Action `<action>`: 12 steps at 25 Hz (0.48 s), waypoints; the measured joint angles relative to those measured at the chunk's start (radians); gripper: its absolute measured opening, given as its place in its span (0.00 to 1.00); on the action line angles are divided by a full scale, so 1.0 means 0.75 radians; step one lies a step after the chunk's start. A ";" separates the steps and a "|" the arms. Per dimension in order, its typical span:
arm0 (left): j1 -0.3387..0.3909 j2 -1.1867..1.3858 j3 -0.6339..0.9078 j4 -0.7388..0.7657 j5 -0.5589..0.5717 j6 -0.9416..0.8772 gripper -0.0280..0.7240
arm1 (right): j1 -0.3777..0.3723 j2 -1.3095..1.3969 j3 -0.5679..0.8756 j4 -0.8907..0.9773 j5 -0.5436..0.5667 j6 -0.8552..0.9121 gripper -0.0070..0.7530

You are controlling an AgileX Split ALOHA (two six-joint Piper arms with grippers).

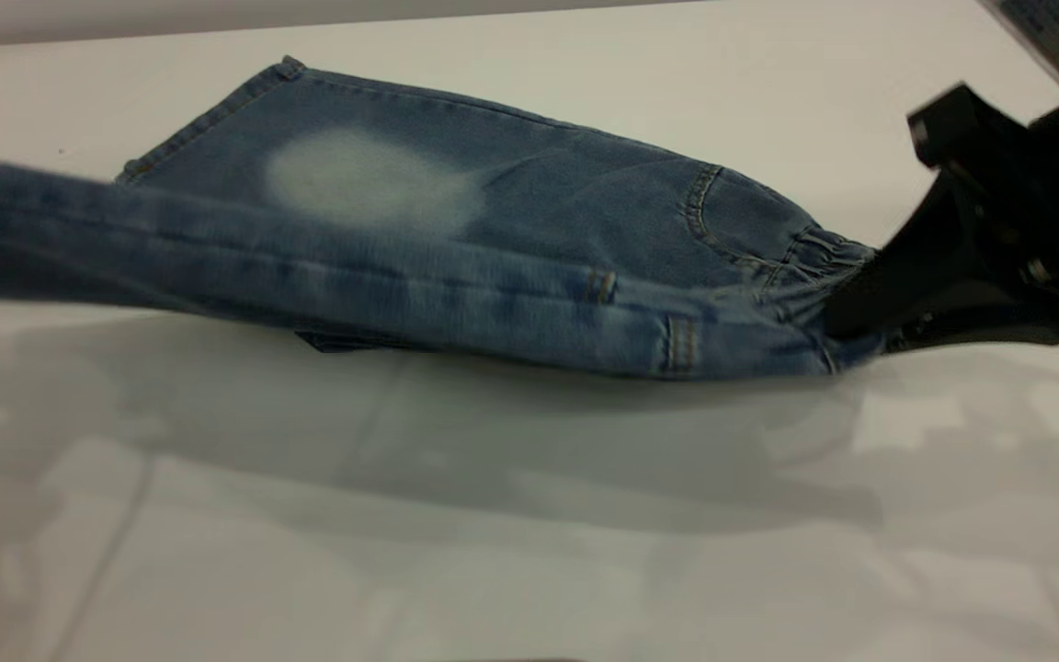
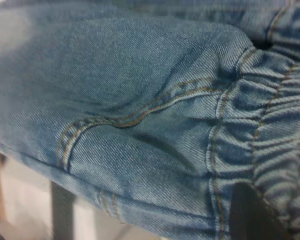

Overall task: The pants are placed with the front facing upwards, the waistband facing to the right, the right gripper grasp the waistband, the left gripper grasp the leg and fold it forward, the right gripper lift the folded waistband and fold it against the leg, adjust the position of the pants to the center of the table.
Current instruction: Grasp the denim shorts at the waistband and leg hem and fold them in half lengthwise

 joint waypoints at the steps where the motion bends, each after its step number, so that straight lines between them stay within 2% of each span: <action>1: 0.000 0.046 -0.030 0.059 -0.024 -0.046 0.08 | 0.000 0.000 0.000 0.036 -0.005 0.001 0.10; 6: 0.000 0.312 -0.232 0.257 -0.127 -0.225 0.08 | 0.000 0.014 0.000 0.282 -0.084 0.004 0.10; 12: 0.000 0.637 -0.530 0.314 -0.246 -0.269 0.08 | 0.000 0.096 -0.087 0.326 -0.146 0.095 0.10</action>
